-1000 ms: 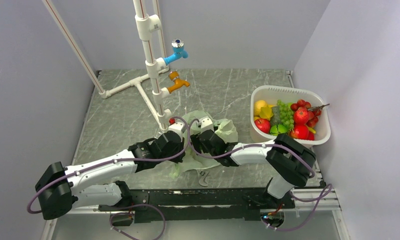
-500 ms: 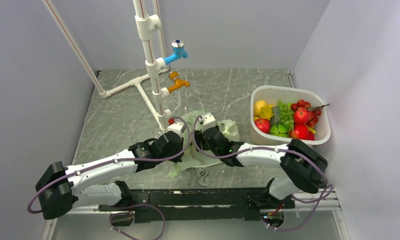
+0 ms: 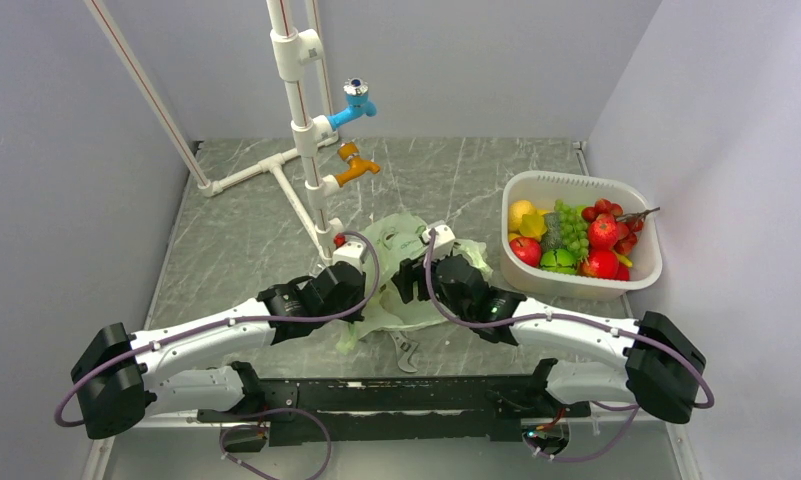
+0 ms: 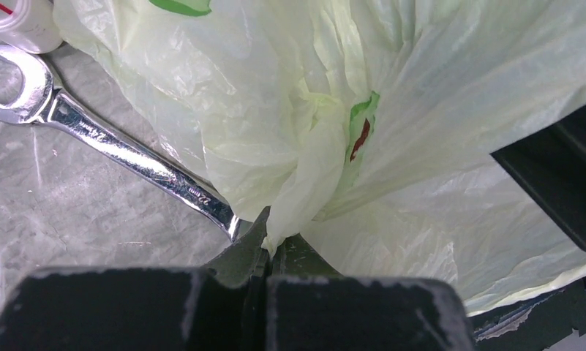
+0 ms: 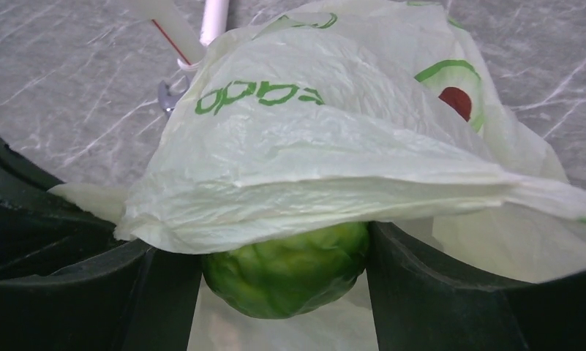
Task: Take the fake fruits out of the plastic bag
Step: Take out the fake fruit from the plastic bag.
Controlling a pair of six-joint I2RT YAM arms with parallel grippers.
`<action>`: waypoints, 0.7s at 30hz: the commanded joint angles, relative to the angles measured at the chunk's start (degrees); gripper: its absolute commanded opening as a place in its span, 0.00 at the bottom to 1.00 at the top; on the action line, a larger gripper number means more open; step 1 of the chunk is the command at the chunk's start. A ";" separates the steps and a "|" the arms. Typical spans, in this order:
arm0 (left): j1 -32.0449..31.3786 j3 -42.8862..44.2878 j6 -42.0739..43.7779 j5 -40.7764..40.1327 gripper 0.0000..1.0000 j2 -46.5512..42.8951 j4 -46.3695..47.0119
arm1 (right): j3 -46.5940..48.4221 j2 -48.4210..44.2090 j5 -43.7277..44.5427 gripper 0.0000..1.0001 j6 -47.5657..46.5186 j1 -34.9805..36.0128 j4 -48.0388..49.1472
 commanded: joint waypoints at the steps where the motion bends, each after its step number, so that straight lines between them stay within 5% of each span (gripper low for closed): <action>1: -0.23 2.13 -1.59 -2.26 0.00 -1.18 0.30 | -0.91 -1.91 -3.56 0.00 3.15 0.06 -0.28; 8: -0.14 2.81 -2.64 -4.26 0.00 -1.63 -1.59 | -1.01 -8.08 -6.67 0.00 3.05 0.01 -2.64; 21: -0.14 3.49 -2.77 -2.47 0.00 1.81 -0.41 | 7.75 -20.14 1.43 0.00 -3.82 -0.35 -11.73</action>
